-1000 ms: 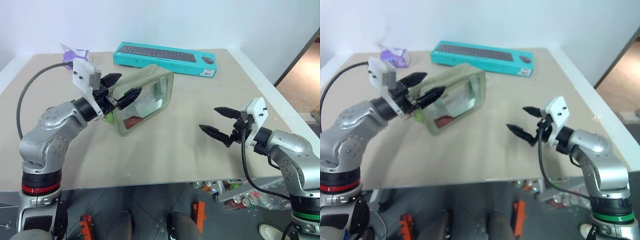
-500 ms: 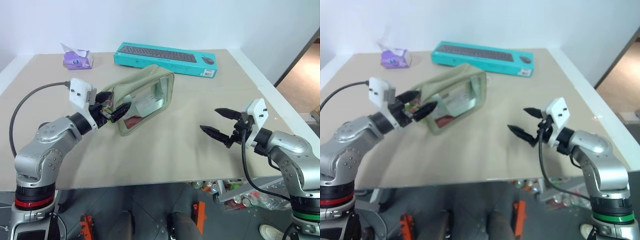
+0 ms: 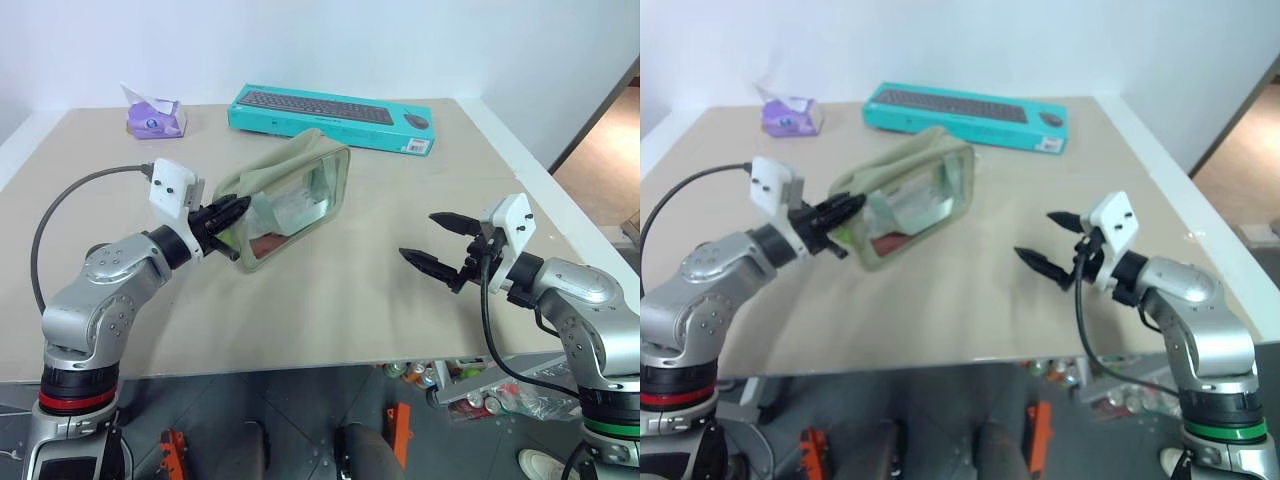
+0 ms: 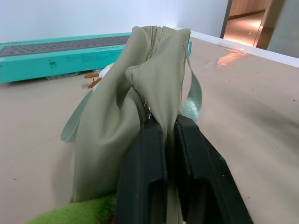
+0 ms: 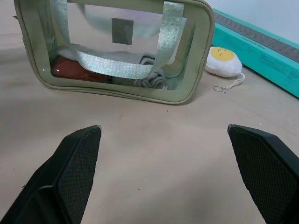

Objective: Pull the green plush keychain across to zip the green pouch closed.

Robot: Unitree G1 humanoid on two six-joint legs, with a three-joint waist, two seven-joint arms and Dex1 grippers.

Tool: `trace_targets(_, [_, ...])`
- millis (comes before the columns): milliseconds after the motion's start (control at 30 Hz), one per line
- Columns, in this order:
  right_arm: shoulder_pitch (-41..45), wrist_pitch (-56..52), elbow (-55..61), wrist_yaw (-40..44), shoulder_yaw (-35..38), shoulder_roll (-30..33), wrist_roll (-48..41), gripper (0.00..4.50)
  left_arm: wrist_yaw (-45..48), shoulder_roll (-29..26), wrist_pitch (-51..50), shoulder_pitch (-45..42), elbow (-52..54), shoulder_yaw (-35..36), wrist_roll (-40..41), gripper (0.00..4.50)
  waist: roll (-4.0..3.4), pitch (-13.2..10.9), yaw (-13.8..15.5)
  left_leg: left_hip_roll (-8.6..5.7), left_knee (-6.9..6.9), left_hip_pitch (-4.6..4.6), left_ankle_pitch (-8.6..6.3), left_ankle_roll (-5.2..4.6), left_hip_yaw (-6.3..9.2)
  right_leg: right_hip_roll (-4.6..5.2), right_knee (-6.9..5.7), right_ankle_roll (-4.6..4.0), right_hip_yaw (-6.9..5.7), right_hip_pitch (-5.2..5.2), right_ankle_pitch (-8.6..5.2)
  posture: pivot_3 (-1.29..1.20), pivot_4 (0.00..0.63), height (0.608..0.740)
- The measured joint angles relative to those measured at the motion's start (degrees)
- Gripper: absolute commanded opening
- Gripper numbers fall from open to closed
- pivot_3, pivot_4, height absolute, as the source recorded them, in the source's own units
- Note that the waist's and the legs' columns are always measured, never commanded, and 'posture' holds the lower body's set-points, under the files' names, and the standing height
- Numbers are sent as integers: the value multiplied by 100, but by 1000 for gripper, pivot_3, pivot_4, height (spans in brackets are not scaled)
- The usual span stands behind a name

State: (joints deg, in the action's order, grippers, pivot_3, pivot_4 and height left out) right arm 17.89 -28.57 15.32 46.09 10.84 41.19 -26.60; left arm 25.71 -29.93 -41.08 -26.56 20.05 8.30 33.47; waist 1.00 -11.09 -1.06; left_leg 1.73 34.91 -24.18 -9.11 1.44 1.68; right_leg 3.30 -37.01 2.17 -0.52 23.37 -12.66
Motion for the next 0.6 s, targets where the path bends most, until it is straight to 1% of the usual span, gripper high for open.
trace_targets(200, [4, 0, 1, -21, -12, 0, 2, 4500, 330, -162, 251, -57, -217, -25, -212, 17, 0, 0, 0, 0, 1, 0, 0, 0, -1, 0, 0, -1, 1, 1, 0, 0, 150, 740])
trace_targets(467, [138, 6, -20, -43, -97, 0, 16, 4500, 1707, -475, 886, -255, -398, -198, -184, 17, 0, 0, -1, 1, 1, -11, -1, 1, -2, 0, 2, -2, 0, 9, -1, 0, 150, 740])
trace_targets(600, [264, 135, -319, -43, -87, 0, 113, 4500, 2506, -626, 1183, -425, -411, -282, -81, 17, 1, 0, -2, 1, 1, -11, -1, 1, -4, 0, 3, -2, 1, 9, -1, 0, 150, 740])
